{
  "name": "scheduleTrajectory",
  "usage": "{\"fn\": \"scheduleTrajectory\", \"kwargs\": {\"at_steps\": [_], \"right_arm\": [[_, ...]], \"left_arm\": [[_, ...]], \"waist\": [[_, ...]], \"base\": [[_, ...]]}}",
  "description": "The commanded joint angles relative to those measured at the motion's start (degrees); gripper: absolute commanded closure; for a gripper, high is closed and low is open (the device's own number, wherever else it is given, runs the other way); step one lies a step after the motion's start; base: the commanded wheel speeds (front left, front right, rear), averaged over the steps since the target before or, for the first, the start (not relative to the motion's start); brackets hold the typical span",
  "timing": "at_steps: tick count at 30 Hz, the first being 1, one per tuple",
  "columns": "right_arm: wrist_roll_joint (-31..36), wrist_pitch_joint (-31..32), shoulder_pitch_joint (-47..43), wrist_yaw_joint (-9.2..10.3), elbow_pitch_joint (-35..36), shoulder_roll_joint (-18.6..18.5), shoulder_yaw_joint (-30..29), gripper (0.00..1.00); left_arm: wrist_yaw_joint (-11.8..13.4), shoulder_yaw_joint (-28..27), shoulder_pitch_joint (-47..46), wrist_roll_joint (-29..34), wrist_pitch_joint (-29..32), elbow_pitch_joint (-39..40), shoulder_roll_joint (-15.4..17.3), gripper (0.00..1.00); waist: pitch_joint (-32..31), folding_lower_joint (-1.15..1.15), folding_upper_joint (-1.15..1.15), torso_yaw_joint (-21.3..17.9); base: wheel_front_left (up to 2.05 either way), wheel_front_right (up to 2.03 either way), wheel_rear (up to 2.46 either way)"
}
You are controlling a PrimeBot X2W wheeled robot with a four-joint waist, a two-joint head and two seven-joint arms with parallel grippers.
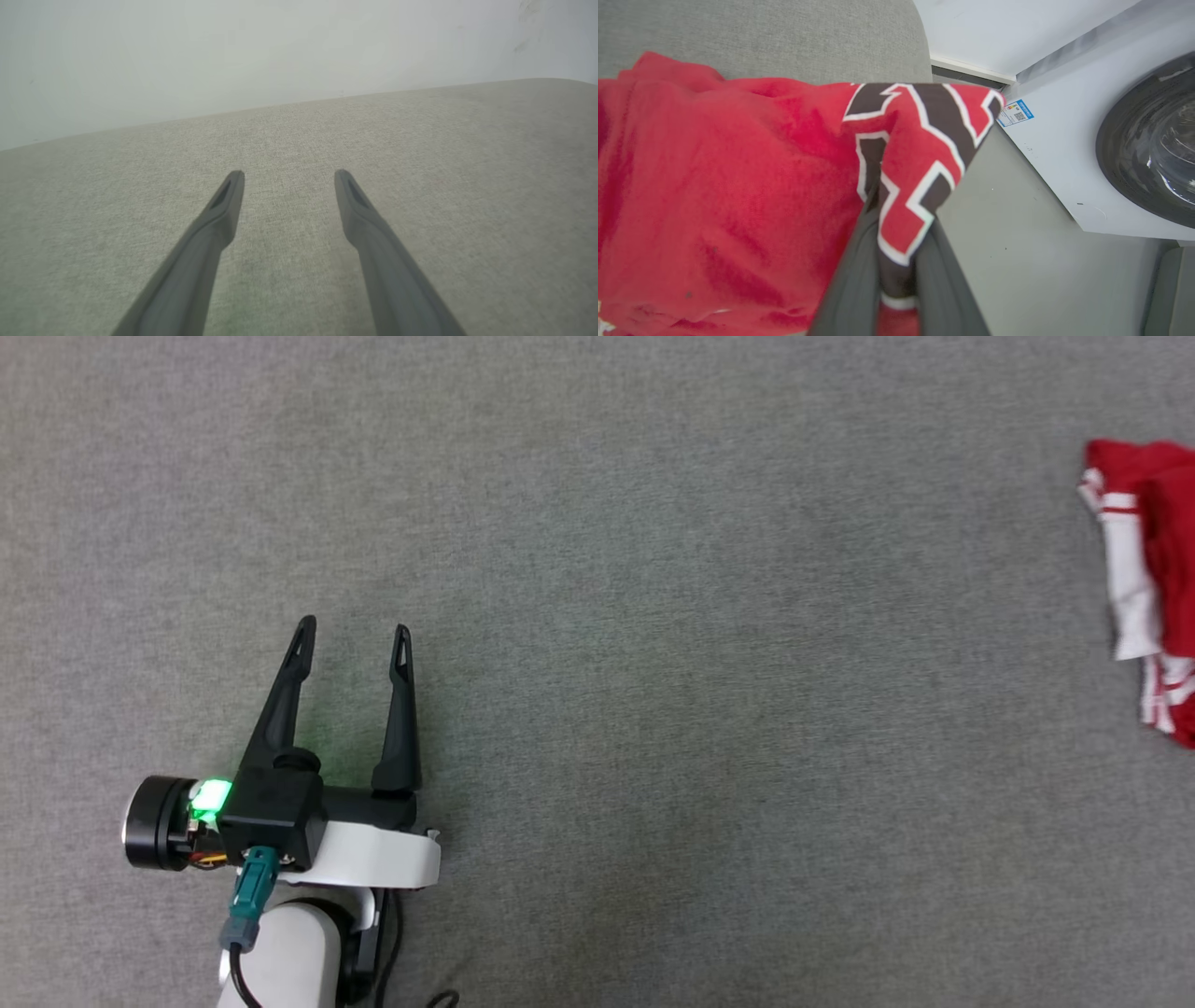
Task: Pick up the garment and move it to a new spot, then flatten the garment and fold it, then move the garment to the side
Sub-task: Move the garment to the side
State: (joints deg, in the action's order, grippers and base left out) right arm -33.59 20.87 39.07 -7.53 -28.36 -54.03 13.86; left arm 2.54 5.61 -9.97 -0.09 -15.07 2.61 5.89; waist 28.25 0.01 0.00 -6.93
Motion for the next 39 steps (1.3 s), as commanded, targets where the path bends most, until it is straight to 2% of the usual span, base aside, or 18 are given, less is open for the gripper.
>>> {"fn": "scheduleTrajectory", "kwargs": {"at_steps": [1, 6, 11, 12, 13, 20, 26, 32, 39], "right_arm": [[0.47, -0.26, 0.87, 0.09, -0.6, -0.31, -0.78, 1.0], [3.54, -0.96, 0.27, 0.09, -4.6, -0.05, -6.13, 1.0], [6.32, -1.52, 0.05, 0.09, -6.71, 2.01, -10.17, 1.0], [7.0, -1.63, 0.2, 0.1, -7.13, 2.72, -11.02, 0.45], [7.74, -1.7, 0.2, 0.09, -7.45, 3.46, -11.58, 0.0], [14.19, -5.24, -1.05, 0.09, -6.24, 6.45, -15.28, 0.0], [18.37, -12.4, -3.54, 0.09, -1.66, 9.74, -18.96, 0.0], [23.69, -22.19, -6.6, 0.09, 5.5, 15.14, -22.28, 0.0], [28.17, -30.2, -11.57, 0.08, 13.58, 23.96, -22.6, 0.0]], "left_arm": [[0.02, 0.2, -0.69, 0.09, -0.13, 0.25, 0.12, 0.0], [0.29, 0.6, -1.26, 0.05, -0.13, 0.41, -0.04, 0.0], [0.75, 0.52, -1.31, -0.07, -0.13, 0.48, 0.01, 0.0], [0.88, 0.52, -1.25, -0.08, -0.13, 0.42, 0.01, 0.0], [0.93, 0.5, -1.07, -0.13, -0.13, 0.31, 0.03, 0.0], [1.62, 0.68, 0.58, -0.54, -0.14, -0.51, -0.27, 0.0], [1.97, 1.03, 3.3, -1.2, -0.13, -1.58, -0.73, 0.0], [2.22, 0.44, 6.07, -2.37, -0.13, -2.67, -1.11, 0.0], [1.79, 0.24, 8.31, -2.53, -0.13, -3.78, -1.23, 0.0]], "waist": [[0.83, -0.01, 0.0, 0.71], [1.7, -0.01, 0.0, 1.63], [1.72, -0.01, 0.0, 1.93], [1.51, -0.01, 0.0, 1.93], [1.14, -0.01, 0.0, 1.89], [-3.29, -0.01, 0.0, 1.98], [-8.76, -0.01, 0.0, 2.84], [-13.56, -0.01, 0.0, 3.98], [-18.6, -0.01, 0.0, 6.2]], "base": [[0.0, 0.0, 0.0], [0.0, 0.0, 0.0], [0.0, 0.0, 0.0], [0.0, 0.0, 0.0], [0.0, 0.0, 0.0], [0.0, 0.0, 0.0], [0.0, 0.0, 0.0], [0.0, 0.0, 0.0], [0.0, 0.0, 0.0]]}}
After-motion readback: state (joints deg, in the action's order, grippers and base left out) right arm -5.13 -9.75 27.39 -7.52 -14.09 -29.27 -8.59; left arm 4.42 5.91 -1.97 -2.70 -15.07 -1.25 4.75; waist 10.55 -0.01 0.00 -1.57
